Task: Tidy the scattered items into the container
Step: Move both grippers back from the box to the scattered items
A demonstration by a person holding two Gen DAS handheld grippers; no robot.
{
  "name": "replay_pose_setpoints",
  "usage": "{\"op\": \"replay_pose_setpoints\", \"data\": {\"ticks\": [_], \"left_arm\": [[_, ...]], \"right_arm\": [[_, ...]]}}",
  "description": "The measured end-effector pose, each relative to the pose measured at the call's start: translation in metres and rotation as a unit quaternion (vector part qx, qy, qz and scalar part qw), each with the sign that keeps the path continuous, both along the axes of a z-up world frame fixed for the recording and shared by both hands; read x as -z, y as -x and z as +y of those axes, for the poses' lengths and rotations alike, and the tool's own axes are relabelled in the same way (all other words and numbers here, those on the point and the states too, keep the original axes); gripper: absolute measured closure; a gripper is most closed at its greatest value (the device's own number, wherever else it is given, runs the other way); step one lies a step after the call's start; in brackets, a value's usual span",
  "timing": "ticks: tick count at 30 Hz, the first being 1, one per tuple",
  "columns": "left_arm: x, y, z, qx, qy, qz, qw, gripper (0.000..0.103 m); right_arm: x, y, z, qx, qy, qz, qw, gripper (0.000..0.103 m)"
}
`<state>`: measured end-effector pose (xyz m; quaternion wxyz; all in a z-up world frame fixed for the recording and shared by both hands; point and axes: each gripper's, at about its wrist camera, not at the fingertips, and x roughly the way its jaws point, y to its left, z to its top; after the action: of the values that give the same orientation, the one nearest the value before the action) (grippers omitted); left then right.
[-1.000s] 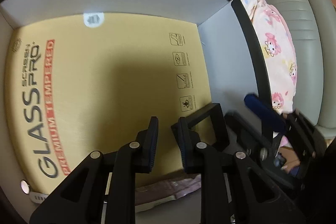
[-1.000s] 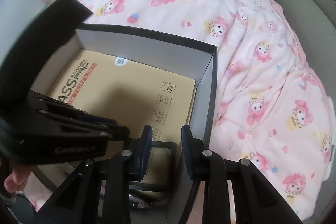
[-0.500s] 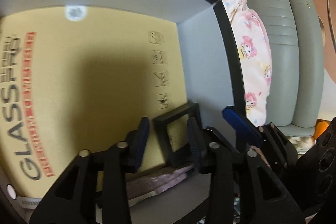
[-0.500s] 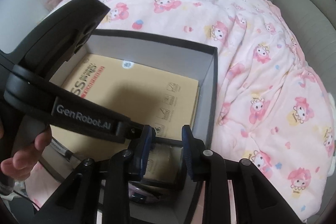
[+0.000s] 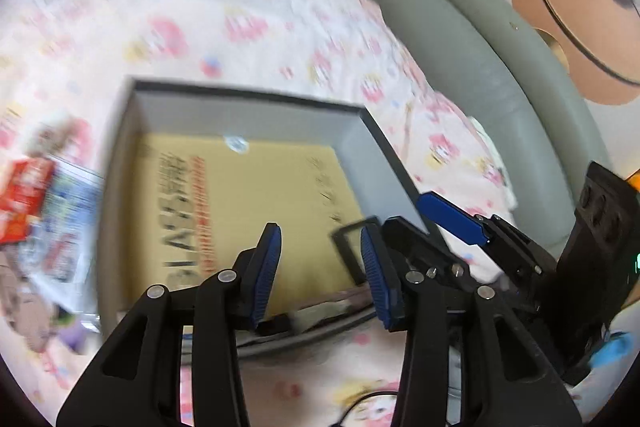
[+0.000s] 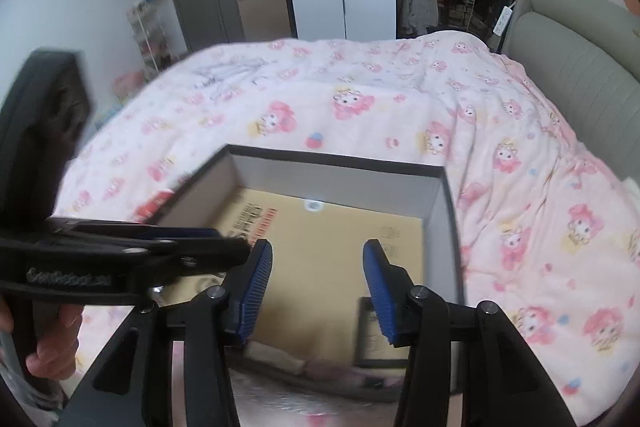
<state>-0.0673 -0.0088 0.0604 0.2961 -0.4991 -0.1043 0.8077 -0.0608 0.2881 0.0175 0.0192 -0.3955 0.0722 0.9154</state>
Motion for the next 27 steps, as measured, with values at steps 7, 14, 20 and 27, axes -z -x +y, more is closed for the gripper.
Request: {"op": "replay_pose_setpoints", "data": {"ticks": [7, 14, 20, 27], "left_arm": [[0.013, -0.001, 0.103, -0.050, 0.025, 0.088, 0.9945, 0.057], [0.029, 0.000, 0.081, -0.084, -0.002, 0.103, 0.9910, 0.057], [0.035, -0.008, 0.001, -0.172, -0.039, 0.106, 0.9787, 0.057], [0.051, -0.027, -0.077, -0.278, -0.005, 0.117, 0.9534, 0.057]], "right_arm": [[-0.009, -0.009, -0.036, -0.022, 0.029, 0.029, 0.999, 0.060], [-0.017, -0.020, -0.081, -0.048, 0.016, 0.044, 0.998, 0.060], [-0.018, -0.003, -0.131, -0.097, 0.038, 0.038, 0.994, 0.060], [0.005, 0.045, -0.206, -0.225, 0.082, -0.029, 0.970, 0.060]]}}
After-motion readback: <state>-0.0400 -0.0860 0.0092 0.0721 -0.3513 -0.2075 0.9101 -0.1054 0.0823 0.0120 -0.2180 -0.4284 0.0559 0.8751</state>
